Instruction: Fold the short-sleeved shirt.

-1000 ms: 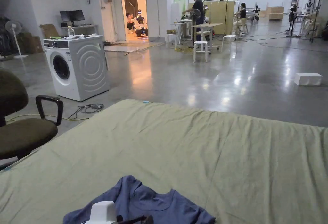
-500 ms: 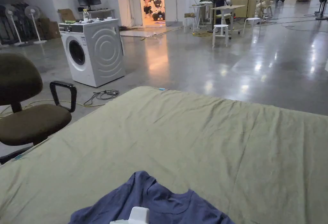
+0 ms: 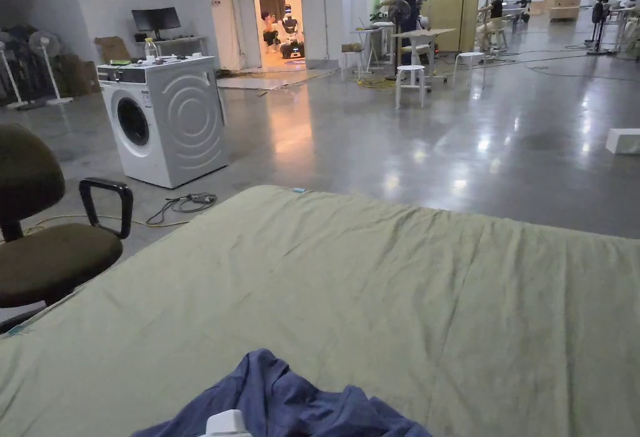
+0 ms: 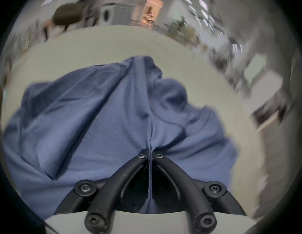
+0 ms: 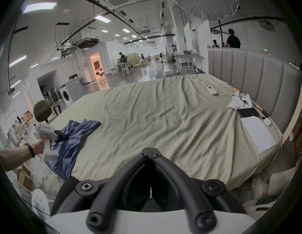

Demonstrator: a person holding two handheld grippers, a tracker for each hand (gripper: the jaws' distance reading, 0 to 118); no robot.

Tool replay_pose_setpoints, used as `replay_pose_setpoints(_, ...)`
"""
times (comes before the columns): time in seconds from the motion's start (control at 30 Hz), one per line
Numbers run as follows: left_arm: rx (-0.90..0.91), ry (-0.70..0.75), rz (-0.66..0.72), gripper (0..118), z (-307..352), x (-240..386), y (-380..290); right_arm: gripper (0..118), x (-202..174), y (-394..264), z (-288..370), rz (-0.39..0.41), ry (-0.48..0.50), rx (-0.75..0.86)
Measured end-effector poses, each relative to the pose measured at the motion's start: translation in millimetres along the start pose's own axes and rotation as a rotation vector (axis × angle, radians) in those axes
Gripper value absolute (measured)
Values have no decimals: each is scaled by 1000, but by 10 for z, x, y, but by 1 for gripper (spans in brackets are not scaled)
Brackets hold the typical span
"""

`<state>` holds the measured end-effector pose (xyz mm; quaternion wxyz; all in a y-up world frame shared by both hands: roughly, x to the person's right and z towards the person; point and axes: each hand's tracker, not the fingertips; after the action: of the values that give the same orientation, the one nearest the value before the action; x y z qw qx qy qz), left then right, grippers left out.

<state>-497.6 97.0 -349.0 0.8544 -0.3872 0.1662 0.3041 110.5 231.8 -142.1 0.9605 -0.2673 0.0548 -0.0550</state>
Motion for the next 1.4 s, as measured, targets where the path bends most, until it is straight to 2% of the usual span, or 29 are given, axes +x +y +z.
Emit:
replay_pose_setpoints(0.07,85,-215,250,3,163,-190,119,0,50,6,64,11,-17,3)
replay_pose_setpoints(0.13,121,-301,370,3,334,-272,176,0,112,-3,99,-3,-29,3)
replay_pose_setpoints(0.17,140,-356,373,3,412,-282,207,0,148,-25,102,-27,-30,1)
replay_pose_setpoints(0.33,197,-488,221,3,868,194,544,0,228,-86,113,-185,-14,-5)
replay_pose_setpoints(0.53,209,-735,78,3,1049,1235,874,0,284,-126,259,-235,-35,28)
replay_pose_setpoints(0.63,151,-775,-44,3,971,1979,750,0,341,-155,336,-230,-62,31)
replay_pose_setpoints(0.77,38,-850,-195,3,736,2908,185,0,453,-194,425,-228,-117,26)
replay_pose_setpoints(0.8,-26,-890,-326,3,686,3181,-62,0,490,-203,452,-233,-132,25)
replay_pose_setpoints(0.87,-109,-910,-447,3,598,3637,-637,0,565,-229,519,-249,-167,34)
replay_pose_setpoints(0.93,-193,-949,-456,3,494,3930,-1118,0,629,-255,569,-267,-190,37)
replay_pose_setpoints(1.0,-351,-1025,-450,3,398,4206,-1674,0,681,-280,608,-283,-202,36)
replay_pose_setpoints(1.03,-365,-1026,-469,3,368,4361,-1949,0,707,-290,629,-290,-212,33)
replay_pose_setpoints(1.07,-420,-1018,-570,3,358,4521,-2295,0,729,-298,663,-292,-225,31)
replay_pose_setpoints(1.13,-502,-996,-732,3,416,4710,-2815,0,729,-300,736,-287,-252,40)
replay_pose_setpoints(1.17,-526,-1032,-798,3,443,4744,-3035,0,742,-312,777,-285,-261,42)
replay_pose_setpoints(1.23,-615,-1036,-841,3,438,4809,-3370,0,784,-373,833,-288,-276,41)
replay_pose_setpoints(1.3,-601,-955,-860,5,428,4760,-3530,0,822,-444,852,-288,-288,25)
replay_pose_setpoints(1.33,-563,-911,-848,17,383,4714,-3528,0,832,-474,844,-287,-295,11)
replay_pose_setpoints(1.37,-551,-880,-850,41,345,4646,-3469,0,843,-500,831,-279,-304,-7)
replay_pose_setpoints(1.4,-556,-888,-798,77,326,4585,-3410,0,842,-501,815,-276,-308,-16)
